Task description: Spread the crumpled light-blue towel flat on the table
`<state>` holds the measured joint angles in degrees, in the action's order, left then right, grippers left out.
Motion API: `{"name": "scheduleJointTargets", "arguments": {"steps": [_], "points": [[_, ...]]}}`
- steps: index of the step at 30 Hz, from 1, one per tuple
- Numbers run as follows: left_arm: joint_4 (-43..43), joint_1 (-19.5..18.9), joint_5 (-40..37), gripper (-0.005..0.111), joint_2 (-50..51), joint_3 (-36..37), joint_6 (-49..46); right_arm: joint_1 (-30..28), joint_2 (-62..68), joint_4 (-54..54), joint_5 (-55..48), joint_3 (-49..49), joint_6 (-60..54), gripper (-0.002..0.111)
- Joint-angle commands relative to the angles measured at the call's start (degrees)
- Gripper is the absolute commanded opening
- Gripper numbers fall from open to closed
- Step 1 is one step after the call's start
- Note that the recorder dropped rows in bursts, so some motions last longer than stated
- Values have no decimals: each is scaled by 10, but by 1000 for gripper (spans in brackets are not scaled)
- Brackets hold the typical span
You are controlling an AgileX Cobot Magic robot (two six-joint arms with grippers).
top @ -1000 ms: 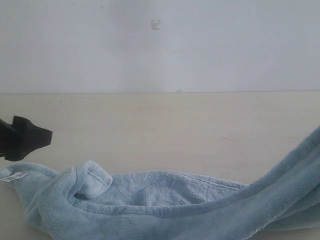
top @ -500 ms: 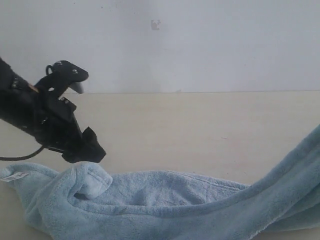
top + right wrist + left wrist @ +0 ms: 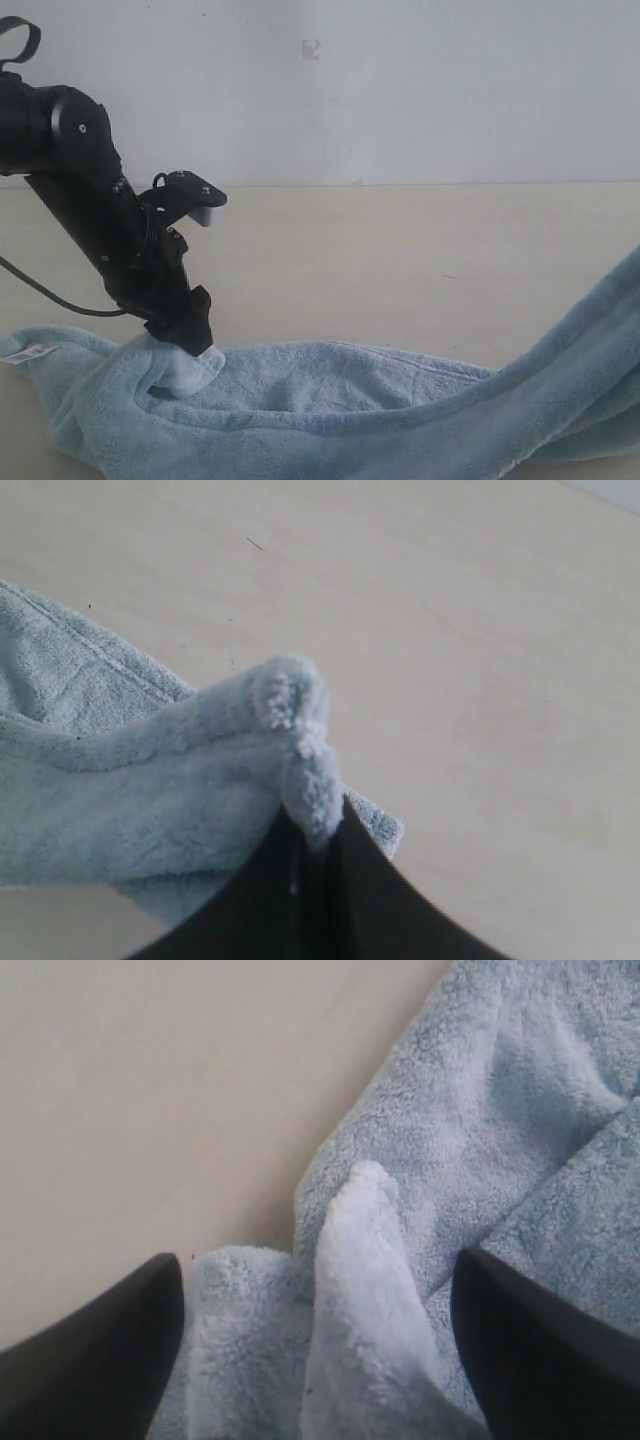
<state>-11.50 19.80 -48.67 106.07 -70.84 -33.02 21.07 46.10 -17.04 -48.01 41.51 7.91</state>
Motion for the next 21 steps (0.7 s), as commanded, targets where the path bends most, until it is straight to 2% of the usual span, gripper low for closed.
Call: {"name": "scheduleJointTargets", "arguments": {"steps": [1, 3, 5, 12, 15, 21], "points": [[5, 3, -21, 71, 14, -4, 0, 2, -3, -2, 9, -3, -5, 0], [6, 3, -24, 70, 17, -4, 0, 2, -3, -2, 10, -3, -5, 0], [8, 3, -24, 64, 18, -4, 0, 2, -3, -2, 10, -3, -6, 0], [11, 1, -22, 6, 18, -4, 26, 2, -3, -2, 10, -3, -6, 0], [35, 1, -21, 4, 17, -5, 36, 2, -3, -2, 10, -3, -6, 0], [168, -5, -6, 4, -14, -5, 175, 2, -3, -2, 9, -3, -6, 0]]}}
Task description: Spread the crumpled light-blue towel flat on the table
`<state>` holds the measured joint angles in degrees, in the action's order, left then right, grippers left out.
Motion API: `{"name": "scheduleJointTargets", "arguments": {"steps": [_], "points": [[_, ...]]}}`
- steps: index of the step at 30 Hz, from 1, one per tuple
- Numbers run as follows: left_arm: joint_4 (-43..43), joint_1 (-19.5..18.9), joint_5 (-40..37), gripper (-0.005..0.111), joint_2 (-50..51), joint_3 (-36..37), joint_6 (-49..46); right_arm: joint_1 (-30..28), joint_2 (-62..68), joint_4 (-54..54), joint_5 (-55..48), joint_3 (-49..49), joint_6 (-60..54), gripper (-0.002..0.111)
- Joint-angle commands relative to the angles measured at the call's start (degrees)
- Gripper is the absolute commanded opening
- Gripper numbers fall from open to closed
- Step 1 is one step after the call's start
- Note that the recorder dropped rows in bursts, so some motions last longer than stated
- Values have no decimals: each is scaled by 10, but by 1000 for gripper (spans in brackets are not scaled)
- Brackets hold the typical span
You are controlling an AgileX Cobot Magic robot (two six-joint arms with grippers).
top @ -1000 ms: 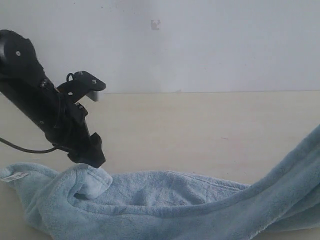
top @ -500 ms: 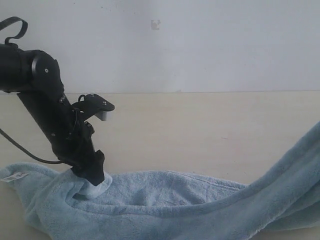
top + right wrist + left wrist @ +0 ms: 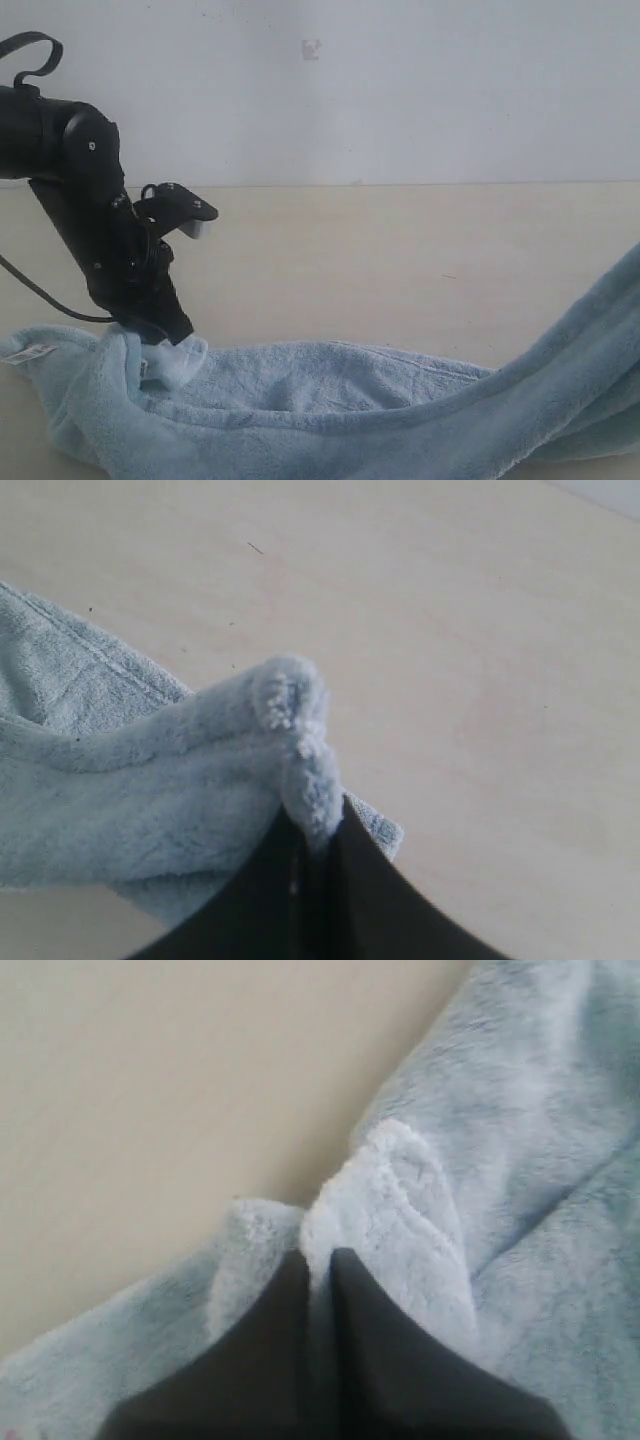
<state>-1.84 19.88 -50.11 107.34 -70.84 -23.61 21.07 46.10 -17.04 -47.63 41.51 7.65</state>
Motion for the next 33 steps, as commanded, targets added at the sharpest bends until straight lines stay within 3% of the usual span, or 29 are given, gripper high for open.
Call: {"name": "scheduleJointTargets", "arguments": {"steps": [1, 7, 11, 21, 28, 33], "points": [[86, -10, 8, 4, -38, -5, 100, 2, -3, -2, 5, -3, -4, 0], [135, -67, 41, 4, -184, 4, 249, 2, -3, -2, 5, -3, -4, 0], [161, -74, 72, 4, -313, 65, 292, 2, -3, -4, 24, -3, 0, 0], [164, -74, 34, 4, -606, 143, 313, 2, -137, -60, -2, -2, 53, 0], [164, -74, 17, 4, -726, 143, 316, 2, -231, -76, -72, 65, 22, 0], [164, -74, -22, 4, -766, 143, 316, 2, -234, -76, -184, 155, -27, 0]]}}
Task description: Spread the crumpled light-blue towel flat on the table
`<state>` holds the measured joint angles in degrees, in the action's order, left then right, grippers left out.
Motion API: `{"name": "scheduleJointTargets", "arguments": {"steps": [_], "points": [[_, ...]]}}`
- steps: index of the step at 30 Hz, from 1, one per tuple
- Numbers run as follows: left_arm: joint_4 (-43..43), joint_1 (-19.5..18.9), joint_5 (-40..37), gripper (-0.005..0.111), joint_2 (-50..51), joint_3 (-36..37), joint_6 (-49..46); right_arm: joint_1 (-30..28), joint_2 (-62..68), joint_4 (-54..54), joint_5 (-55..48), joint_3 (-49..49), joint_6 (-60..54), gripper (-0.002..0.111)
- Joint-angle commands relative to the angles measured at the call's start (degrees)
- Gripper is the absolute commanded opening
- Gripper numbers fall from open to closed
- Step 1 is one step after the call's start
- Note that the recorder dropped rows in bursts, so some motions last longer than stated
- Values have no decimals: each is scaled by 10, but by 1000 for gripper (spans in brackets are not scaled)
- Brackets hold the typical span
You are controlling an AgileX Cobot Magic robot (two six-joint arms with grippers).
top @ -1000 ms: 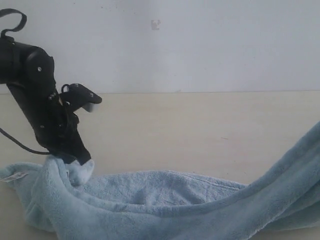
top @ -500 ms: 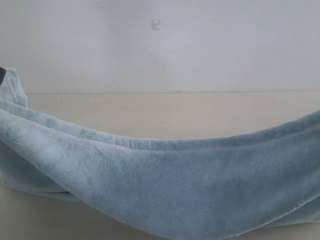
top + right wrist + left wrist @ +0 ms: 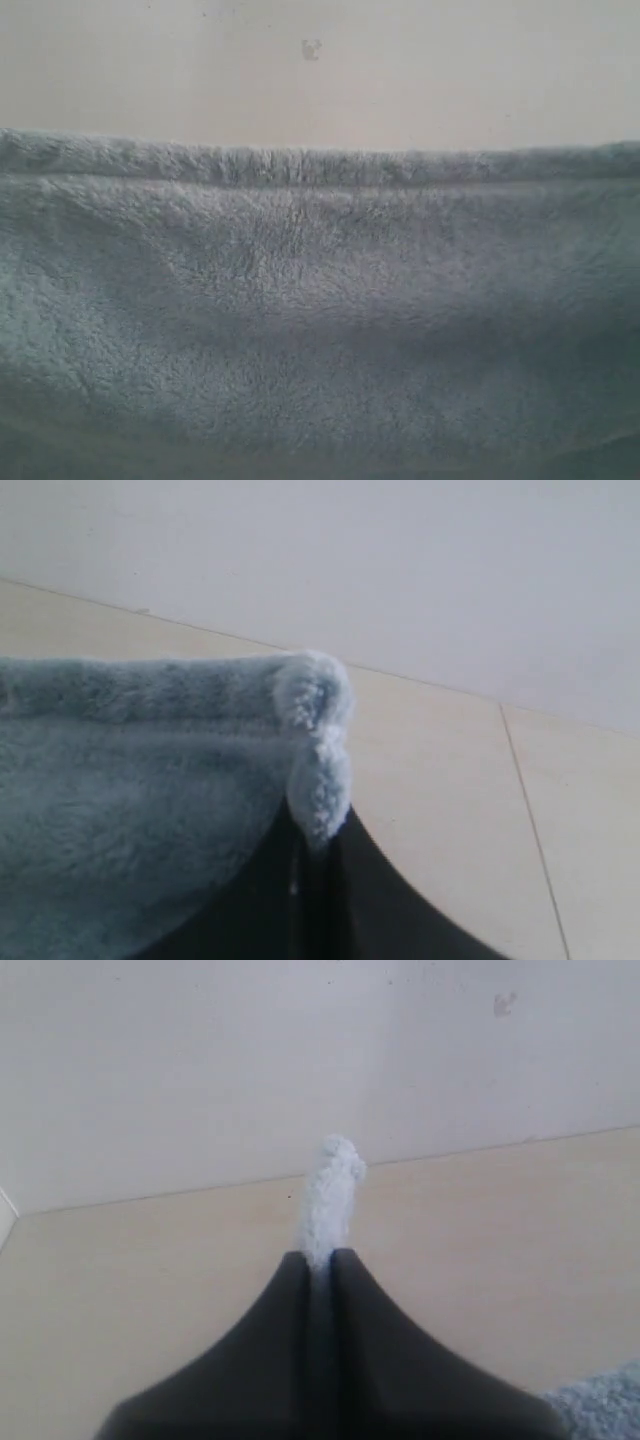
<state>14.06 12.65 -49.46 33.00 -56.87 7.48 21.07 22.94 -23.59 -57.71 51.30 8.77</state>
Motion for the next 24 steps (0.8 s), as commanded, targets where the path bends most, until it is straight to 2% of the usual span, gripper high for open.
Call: {"name": "scheduleJointTargets", "arguments": {"steps": [1, 5, 9, 15, 19, 22, 24], "points": [[5, -2, -37, 4, -23, 3, 5, 2, -2, -13, -98, 67, -41, 0], [5, -2, -36, 4, -3, 14, 5, 2, 22, -24, -123, 72, -51, 0], [19, -2, -7, 4, 70, 48, 7, 2, 89, -47, -118, 36, -55, 0], [152, -5, 53, 4, 259, 65, 128, 2, 255, -98, 10, -13, 27, 0], [206, -31, 129, 4, 360, 57, 194, -21, 388, -128, 88, 5, 50, 0], [220, -60, 178, 14, 422, 38, 221, -89, 494, -86, 140, 42, 39, 0], [244, -81, 210, 28, 460, 19, 243, -131, 563, -31, 187, 74, -10, 0]]}}
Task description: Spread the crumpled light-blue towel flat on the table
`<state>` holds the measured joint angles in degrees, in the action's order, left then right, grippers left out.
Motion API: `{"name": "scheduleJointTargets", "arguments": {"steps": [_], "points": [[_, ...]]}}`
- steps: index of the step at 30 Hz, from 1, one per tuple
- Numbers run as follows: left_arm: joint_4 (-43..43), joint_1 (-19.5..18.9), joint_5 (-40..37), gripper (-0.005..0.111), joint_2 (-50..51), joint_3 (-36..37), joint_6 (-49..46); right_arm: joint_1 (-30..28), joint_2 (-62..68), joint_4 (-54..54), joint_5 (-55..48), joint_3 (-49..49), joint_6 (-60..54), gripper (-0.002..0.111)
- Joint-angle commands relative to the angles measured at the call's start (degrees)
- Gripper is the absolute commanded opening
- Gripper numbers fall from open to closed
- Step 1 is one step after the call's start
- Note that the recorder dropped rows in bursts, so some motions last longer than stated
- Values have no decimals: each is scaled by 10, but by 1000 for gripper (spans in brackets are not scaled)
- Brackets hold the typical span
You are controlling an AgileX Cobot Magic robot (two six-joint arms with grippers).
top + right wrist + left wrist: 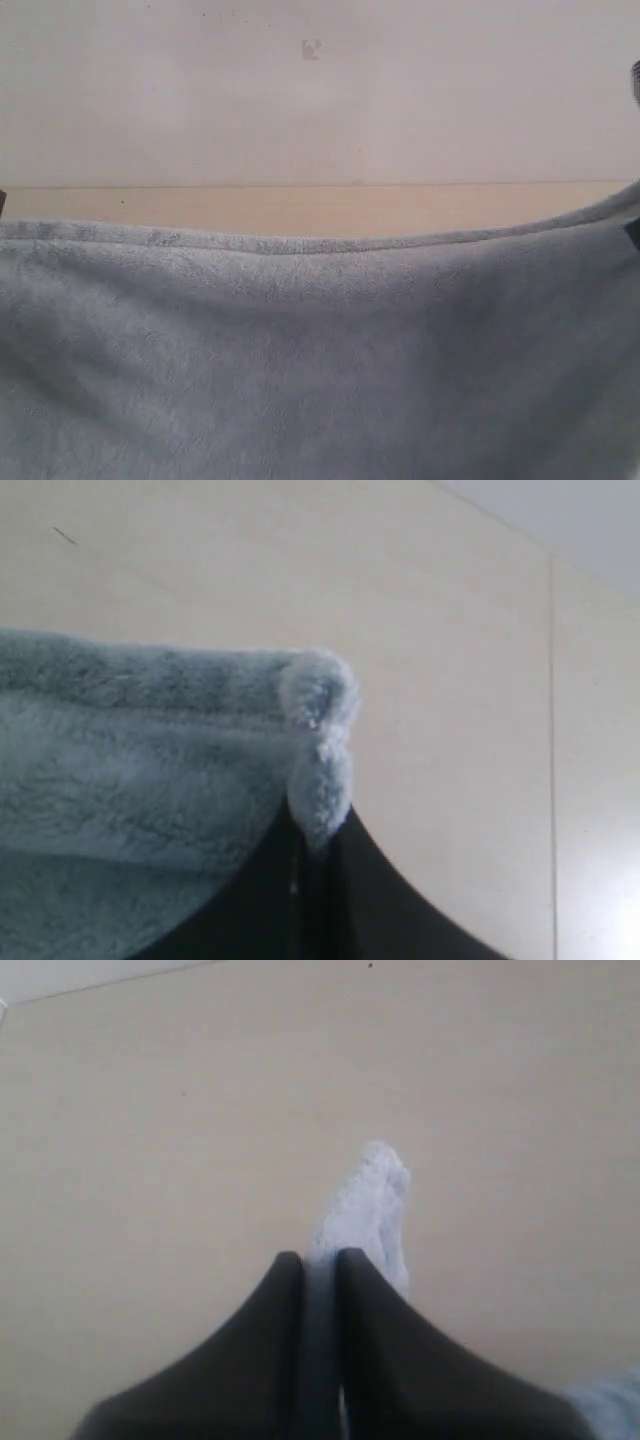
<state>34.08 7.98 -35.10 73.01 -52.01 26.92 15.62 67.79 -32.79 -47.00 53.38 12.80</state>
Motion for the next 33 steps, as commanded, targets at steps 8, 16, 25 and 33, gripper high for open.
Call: {"name": "scheduleJointTargets", "arguments": {"steps": [8, 16, 25, 33], "points": [[88, -63, 67, 79, 143, -119, 136, -152, 305, 194, 28, 287, -149, 30], [94, -63, -4, 72, 122, -115, 129, -157, 296, 196, 44, 339, -123, 68], [71, -62, 36, 61, 63, -47, 121, -211, 204, 206, 47, 227, -136, 0], [6, -62, 99, 38, 61, 37, 117, -213, 140, 247, 25, 75, -149, 0]]}}
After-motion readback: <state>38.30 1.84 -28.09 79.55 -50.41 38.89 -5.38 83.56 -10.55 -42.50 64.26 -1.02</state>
